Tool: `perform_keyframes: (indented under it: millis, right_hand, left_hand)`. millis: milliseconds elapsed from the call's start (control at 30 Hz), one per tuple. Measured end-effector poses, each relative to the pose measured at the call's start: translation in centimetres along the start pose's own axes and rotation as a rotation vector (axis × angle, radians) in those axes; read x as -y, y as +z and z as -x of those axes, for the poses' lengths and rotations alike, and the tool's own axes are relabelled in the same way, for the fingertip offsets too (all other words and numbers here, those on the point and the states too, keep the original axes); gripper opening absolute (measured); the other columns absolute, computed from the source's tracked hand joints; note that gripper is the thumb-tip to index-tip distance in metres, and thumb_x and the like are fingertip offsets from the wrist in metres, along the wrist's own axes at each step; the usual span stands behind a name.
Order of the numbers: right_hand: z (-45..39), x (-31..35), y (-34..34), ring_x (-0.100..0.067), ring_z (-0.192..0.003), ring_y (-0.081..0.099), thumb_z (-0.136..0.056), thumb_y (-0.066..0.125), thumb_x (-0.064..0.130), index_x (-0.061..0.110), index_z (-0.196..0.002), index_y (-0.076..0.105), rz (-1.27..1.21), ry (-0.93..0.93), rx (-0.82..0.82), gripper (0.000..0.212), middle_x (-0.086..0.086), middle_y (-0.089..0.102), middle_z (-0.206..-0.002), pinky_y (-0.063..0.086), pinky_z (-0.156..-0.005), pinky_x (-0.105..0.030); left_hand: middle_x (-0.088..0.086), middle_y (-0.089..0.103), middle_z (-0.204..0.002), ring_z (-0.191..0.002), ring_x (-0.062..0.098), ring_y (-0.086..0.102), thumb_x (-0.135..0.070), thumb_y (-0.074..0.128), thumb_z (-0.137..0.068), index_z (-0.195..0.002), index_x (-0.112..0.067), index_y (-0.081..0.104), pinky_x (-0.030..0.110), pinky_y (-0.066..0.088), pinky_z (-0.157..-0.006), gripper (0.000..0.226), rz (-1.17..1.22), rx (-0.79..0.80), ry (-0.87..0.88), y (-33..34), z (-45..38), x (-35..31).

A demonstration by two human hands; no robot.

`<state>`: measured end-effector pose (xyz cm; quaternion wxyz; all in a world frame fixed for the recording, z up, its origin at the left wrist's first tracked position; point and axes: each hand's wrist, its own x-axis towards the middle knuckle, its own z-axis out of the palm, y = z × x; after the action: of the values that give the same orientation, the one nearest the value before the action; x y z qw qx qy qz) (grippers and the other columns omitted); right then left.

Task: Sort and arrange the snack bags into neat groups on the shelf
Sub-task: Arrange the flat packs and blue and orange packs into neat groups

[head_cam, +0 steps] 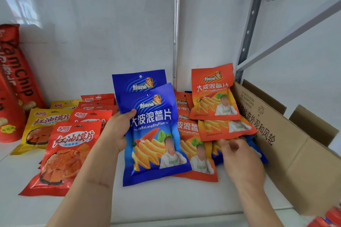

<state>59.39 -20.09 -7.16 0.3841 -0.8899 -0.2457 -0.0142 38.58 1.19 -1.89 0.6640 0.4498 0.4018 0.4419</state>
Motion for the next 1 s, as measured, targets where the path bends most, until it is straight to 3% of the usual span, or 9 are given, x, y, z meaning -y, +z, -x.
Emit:
perform_keyframes:
  millis: [167, 300, 500, 667, 733, 1000]
  right_hand:
    - [1.1, -0.2, 0.0, -0.037, -0.12, 0.045, -0.081, 0.071, 0.045, 0.017, -0.12, 0.06, 0.153, -0.061, -0.214, 0.049, -0.012, 0.052, -0.132, 0.039, -0.096, -0.047]
    - [0.8, 0.3, 0.3, -0.035, -0.137, 0.034, -0.081, 0.066, 0.056, 0.017, -0.148, 0.028, 0.163, -0.003, -0.065, 0.086, -0.012, 0.03, -0.153, 0.031, -0.108, -0.048]
    - [-1.3, -0.1, 0.2, -0.037, -0.124, 0.048, -0.079, 0.057, 0.071, 0.007, -0.147, 0.025, 0.153, 0.029, -0.009, 0.098, -0.016, 0.048, -0.139, 0.039, -0.099, -0.045]
    - [-2.7, 0.1, 0.3, -0.039, -0.126, 0.045, -0.072, 0.059, 0.077, 0.005, -0.151, 0.013, 0.13, 0.032, 0.078, 0.116, -0.018, 0.046, -0.142, 0.039, -0.1, -0.046]
    - [-3.1, 0.3, 0.1, -0.038, -0.127, 0.044, -0.069, 0.061, 0.079, 0.007, -0.151, 0.011, 0.11, 0.06, 0.121, 0.12, -0.017, 0.047, -0.142, 0.039, -0.102, -0.047]
    - [-2.7, 1.4, -0.7, -0.035, -0.121, 0.052, -0.072, 0.064, 0.072, 0.021, -0.146, 0.018, 0.075, 0.092, 0.129, 0.101, -0.009, 0.057, -0.132, 0.039, -0.102, -0.048]
  left_hand:
    - [0.01, 0.074, -0.098, -0.083, 0.024, 0.071, -0.022, 0.06, -0.101, -0.108, -0.01, 0.062, 0.039, 0.057, -0.074, 0.014, 0.045, 0.011, -0.062, 0.9, 0.5, 1.6]
    - [0.01, 0.077, -0.096, -0.08, 0.024, 0.074, -0.025, 0.06, -0.1, -0.109, -0.009, 0.062, 0.036, 0.059, -0.064, 0.018, 0.099, 0.048, -0.111, 1.5, 0.7, 2.8]
    - [0.015, 0.074, -0.113, -0.09, 0.028, 0.073, -0.033, 0.061, -0.099, -0.13, -0.006, 0.058, 0.045, 0.057, -0.078, 0.041, 0.14, 0.048, -0.192, 1.7, 0.7, 3.9]
    - [0.01, 0.076, -0.096, -0.073, 0.023, 0.075, -0.033, 0.06, -0.099, -0.123, -0.007, 0.058, 0.038, 0.058, -0.065, 0.036, 0.127, 0.035, -0.181, 1.9, 0.7, 4.4]
    - [0.01, 0.077, -0.099, -0.077, 0.024, 0.075, -0.034, 0.061, -0.099, -0.123, -0.007, 0.058, 0.038, 0.058, -0.066, 0.036, 0.13, 0.028, -0.182, 1.9, 0.7, 4.5]
    - [0.015, 0.076, -0.108, -0.085, 0.029, 0.076, -0.035, 0.063, -0.097, -0.128, -0.006, 0.057, 0.045, 0.059, -0.08, 0.043, 0.132, 0.039, -0.201, 1.6, 0.8, 4.7]
